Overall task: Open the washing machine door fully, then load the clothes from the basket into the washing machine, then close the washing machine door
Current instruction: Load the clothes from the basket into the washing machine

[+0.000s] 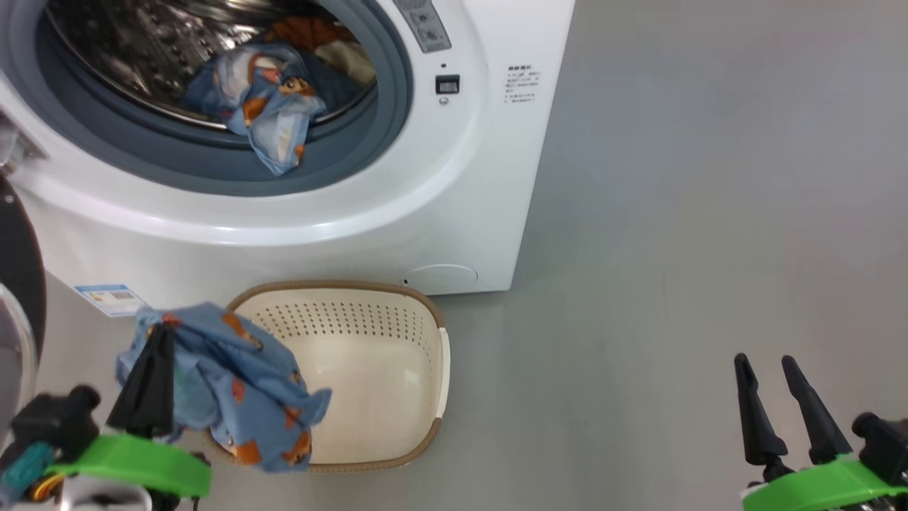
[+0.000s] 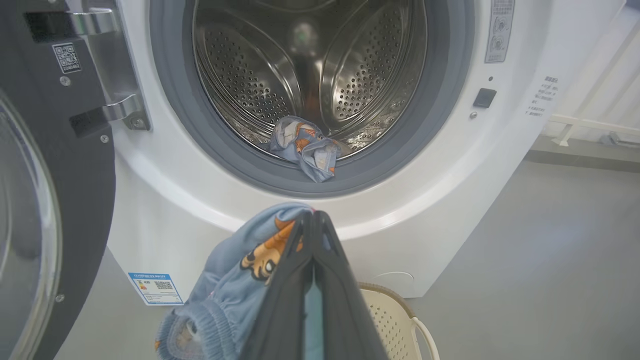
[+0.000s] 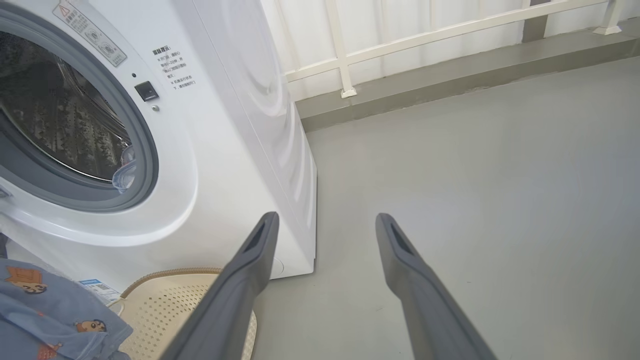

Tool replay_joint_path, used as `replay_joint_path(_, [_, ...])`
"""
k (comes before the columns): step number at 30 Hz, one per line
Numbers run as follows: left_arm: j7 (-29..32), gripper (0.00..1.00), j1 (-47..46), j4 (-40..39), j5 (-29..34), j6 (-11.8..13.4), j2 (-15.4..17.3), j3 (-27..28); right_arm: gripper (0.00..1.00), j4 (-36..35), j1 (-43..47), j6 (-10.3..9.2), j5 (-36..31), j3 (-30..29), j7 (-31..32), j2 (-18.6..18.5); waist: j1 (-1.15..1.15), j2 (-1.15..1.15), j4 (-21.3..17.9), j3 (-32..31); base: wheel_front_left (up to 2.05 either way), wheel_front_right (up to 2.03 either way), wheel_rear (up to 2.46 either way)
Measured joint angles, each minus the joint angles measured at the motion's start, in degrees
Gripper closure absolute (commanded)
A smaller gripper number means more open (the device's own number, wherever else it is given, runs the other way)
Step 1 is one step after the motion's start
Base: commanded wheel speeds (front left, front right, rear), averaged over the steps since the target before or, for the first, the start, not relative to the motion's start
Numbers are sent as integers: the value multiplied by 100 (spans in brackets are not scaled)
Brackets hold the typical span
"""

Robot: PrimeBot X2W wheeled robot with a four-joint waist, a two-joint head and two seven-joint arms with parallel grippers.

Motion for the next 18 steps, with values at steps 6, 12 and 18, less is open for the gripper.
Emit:
replay_joint_path(6, [-14,100,630,-588,171,0,-148,379,0,-32,170,0,43,-80,0,-16,0,0,27,-171,0,0,0])
replay_joint_path(12, [-14,100,869,-867,282,0,-253,530,0,-54,209,0,47,-100,0,-23,0,0,38,-212,0,0,0])
replay_joint_path(18, [-14,100,870,-893,261,0,-304,548,0,-108,204,0,46,-90,0,-9,0,0,0,-117,0,0,0])
